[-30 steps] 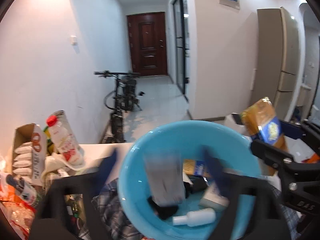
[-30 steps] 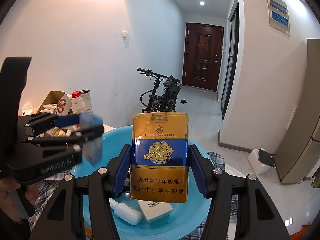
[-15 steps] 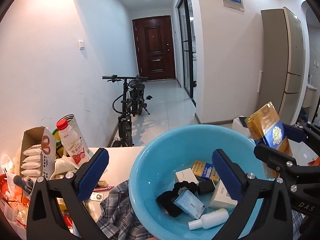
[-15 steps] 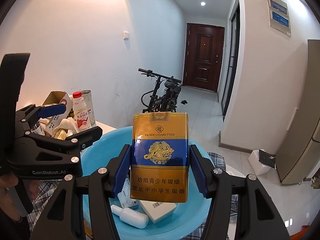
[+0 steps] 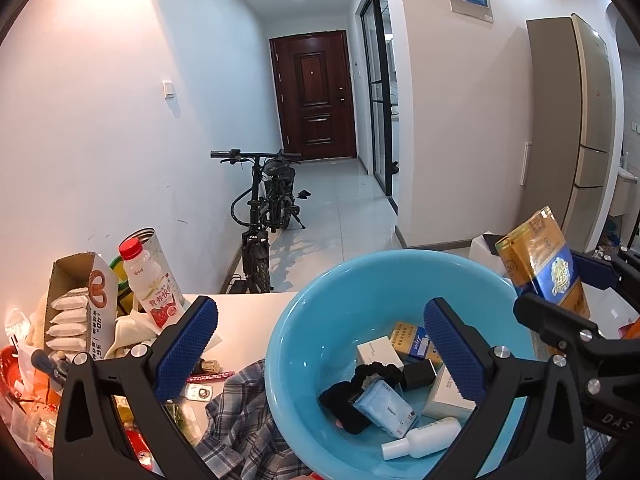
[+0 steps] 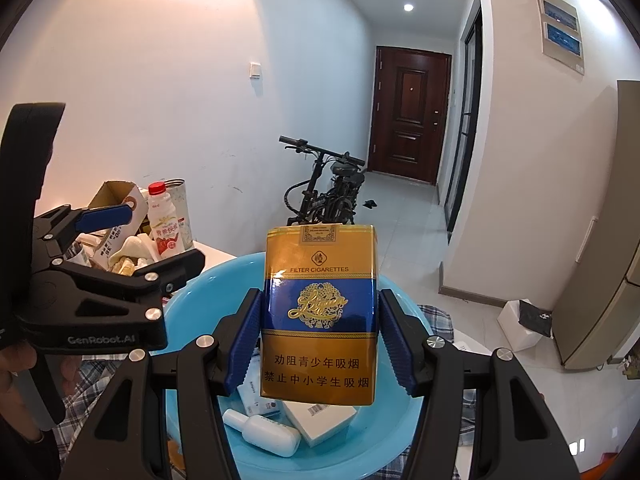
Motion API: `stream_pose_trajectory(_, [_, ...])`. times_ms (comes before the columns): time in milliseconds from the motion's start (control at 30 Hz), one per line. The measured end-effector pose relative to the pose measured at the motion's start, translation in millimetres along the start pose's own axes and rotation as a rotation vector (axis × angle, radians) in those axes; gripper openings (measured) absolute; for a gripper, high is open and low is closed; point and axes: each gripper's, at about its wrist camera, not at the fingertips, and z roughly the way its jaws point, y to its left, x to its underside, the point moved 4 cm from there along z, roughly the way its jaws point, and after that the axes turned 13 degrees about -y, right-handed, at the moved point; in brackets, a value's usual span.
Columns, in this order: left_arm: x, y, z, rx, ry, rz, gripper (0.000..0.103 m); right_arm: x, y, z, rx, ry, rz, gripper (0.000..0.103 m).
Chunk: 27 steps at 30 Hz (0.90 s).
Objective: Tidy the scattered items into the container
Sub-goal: 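Lower the gold cigarette pack into the basin and open the right gripper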
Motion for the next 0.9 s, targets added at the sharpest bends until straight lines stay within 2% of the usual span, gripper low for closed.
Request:
stream_pose_trajectory(467, [-1.2,1.1,-2.4,-0.012,-0.005,0.014,0.102,-0.4,1.2,-1.6,-0.005,-0.004,-0.002,0.06])
stream_pose_trajectory(900, [-1.8,-2.2,-5.0,0.013,-0.009,0.025,0.102,0.3,5.4,-1.9,-0.006,-0.004,-0.013,0.06])
